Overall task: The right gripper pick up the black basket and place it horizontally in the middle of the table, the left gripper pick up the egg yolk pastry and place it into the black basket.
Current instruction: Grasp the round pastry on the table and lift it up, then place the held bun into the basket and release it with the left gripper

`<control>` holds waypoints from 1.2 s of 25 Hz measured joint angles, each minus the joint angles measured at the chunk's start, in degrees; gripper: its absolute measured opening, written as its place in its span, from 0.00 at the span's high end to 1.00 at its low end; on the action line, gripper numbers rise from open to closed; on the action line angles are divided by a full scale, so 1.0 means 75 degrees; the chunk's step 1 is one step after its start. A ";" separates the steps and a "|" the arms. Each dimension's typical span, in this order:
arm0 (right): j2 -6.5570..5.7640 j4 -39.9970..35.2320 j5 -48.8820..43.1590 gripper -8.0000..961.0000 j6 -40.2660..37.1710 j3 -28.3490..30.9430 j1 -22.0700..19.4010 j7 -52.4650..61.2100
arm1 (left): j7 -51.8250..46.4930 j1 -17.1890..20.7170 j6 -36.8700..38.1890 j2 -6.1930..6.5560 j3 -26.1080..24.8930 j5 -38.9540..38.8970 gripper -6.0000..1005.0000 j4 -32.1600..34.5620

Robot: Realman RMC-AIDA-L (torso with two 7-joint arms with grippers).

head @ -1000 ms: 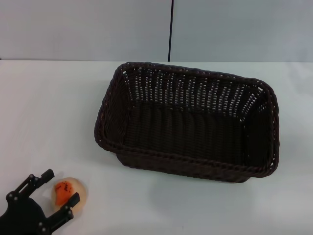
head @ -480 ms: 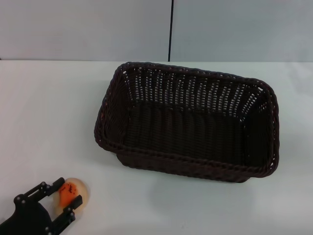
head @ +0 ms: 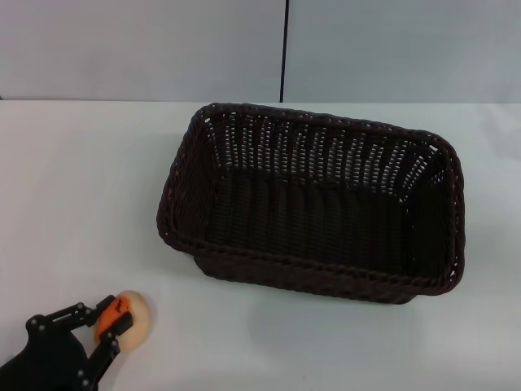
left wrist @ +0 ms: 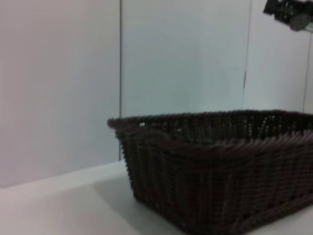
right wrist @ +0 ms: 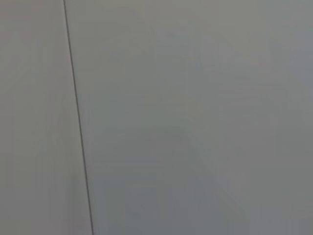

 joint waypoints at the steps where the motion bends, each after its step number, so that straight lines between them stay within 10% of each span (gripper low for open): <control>1: 0.0004 0.0003 0.0001 0.63 0.0000 -0.0001 -0.0012 -0.0001 | -0.0005 -0.0010 0.0072 0.0000 -0.0014 -0.0008 0.67 0.0000; 13: 0.0036 0.0362 0.0046 0.63 -0.0270 0.0549 -0.0235 0.0006 | -0.0247 -0.0871 0.1831 -0.0013 -0.1793 -0.0106 0.82 -0.0573; 30: 0.0013 0.0597 0.0052 0.63 -0.0307 0.0610 -0.0589 0.0003 | -0.0219 -0.2546 0.0205 -0.0090 -0.0981 0.0311 0.91 -0.1156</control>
